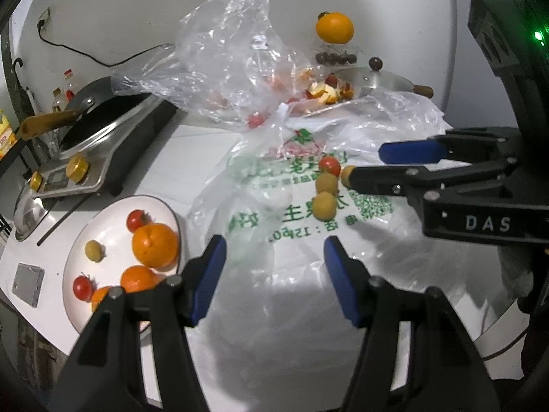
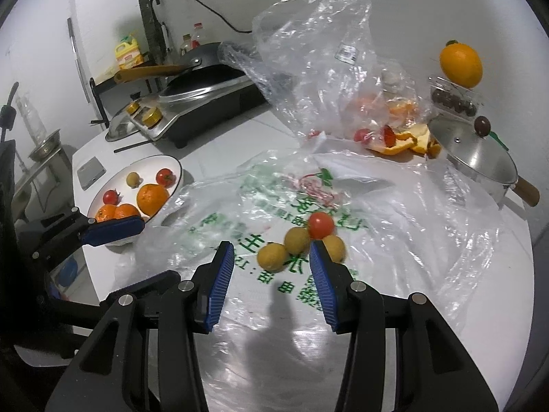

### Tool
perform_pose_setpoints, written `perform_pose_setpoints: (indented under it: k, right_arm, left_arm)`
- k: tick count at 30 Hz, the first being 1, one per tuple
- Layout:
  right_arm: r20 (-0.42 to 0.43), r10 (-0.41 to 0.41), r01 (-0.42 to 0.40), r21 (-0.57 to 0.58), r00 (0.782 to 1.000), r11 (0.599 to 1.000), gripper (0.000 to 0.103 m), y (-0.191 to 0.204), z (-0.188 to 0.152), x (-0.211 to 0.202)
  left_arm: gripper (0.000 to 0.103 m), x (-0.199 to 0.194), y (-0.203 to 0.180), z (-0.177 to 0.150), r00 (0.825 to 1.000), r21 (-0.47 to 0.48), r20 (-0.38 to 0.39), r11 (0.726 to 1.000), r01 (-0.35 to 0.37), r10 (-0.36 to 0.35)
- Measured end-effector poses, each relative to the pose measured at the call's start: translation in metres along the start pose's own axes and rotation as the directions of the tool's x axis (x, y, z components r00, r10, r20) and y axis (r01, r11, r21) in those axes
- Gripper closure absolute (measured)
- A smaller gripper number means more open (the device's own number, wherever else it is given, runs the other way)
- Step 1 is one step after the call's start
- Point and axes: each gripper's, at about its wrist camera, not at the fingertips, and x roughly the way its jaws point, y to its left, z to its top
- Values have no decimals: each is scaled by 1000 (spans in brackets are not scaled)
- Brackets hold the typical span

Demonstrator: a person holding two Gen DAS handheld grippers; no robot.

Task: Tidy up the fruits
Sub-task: 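Move both open grippers back to the fruit pile on the bag, then grasp a small yellow fruit with the right gripper while the left grasps another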

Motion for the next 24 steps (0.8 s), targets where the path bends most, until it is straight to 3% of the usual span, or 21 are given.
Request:
perform_pose_setpoints:
  k: [24]
  right_arm:
    - [-58, -19, 19, 0, 998, 1000, 56, -41, 4, 30]
  left_arm:
    - [42, 52, 1, 16, 995, -111, -72, 992, 64, -72]
